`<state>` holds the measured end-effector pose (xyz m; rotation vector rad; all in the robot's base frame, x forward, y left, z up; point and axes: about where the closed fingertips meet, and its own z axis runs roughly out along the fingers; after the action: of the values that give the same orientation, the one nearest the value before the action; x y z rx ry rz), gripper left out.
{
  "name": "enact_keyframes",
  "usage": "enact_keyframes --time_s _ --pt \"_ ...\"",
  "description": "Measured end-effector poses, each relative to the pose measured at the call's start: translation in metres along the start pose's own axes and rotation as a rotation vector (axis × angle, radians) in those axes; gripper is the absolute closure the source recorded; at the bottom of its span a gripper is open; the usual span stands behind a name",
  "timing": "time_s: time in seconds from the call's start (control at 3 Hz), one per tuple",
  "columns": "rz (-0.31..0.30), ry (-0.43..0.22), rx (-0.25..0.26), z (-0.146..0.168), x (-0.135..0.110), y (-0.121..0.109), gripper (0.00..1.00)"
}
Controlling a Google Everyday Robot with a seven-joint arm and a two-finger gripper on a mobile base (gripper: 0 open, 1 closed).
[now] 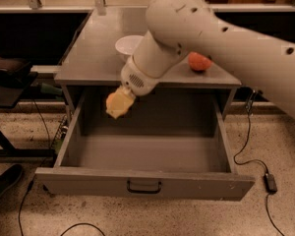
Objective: Place orange into top drawer
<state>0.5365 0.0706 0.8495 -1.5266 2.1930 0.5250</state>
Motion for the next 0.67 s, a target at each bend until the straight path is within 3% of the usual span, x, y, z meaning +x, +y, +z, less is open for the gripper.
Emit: enact_keyframes --time_s 0.33,0.67 --pt "0.047 0.078 -0.106 0.058 0.032 0.012 1.0" --pt "0.074 0.134 -0.168 0.112 0.046 0.018 1.0"
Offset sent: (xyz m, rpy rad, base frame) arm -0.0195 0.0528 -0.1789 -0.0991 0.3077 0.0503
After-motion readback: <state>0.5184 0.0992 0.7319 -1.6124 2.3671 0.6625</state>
